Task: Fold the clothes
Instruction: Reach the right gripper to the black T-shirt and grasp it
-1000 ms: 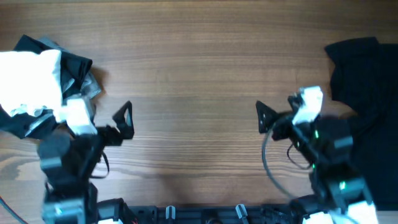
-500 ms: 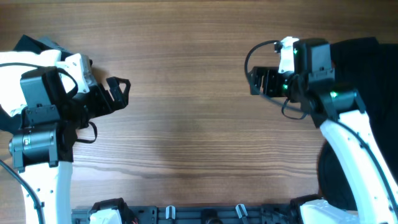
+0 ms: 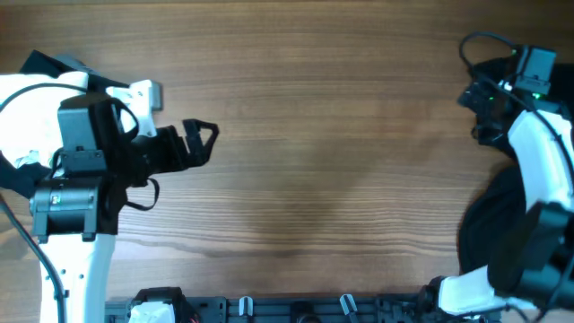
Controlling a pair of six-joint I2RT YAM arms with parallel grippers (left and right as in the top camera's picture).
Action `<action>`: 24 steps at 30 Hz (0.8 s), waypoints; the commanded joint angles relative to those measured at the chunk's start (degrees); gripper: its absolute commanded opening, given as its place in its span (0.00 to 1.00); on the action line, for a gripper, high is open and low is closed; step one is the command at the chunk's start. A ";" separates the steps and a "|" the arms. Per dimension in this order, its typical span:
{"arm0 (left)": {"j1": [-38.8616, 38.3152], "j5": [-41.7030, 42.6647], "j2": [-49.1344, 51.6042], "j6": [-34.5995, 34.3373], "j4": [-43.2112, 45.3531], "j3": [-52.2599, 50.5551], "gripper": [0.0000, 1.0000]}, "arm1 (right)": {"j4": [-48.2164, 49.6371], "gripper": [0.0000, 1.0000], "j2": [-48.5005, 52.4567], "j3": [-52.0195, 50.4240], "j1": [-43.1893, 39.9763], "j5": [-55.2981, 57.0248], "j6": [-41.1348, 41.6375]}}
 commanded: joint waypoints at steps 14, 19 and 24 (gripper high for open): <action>-0.66 1.14 -0.09 -0.55 -0.42 1.27 1.00 | 3.28 0.69 14.91 1.36 -5.42 6.58 -0.20; -0.66 1.14 -0.09 -0.55 -0.42 1.27 1.00 | 4.94 0.04 14.82 1.38 -5.27 0.76 -0.48; -0.66 0.85 -0.09 -0.52 -0.37 1.27 0.99 | 4.79 0.04 12.11 1.38 -1.36 -11.34 -4.83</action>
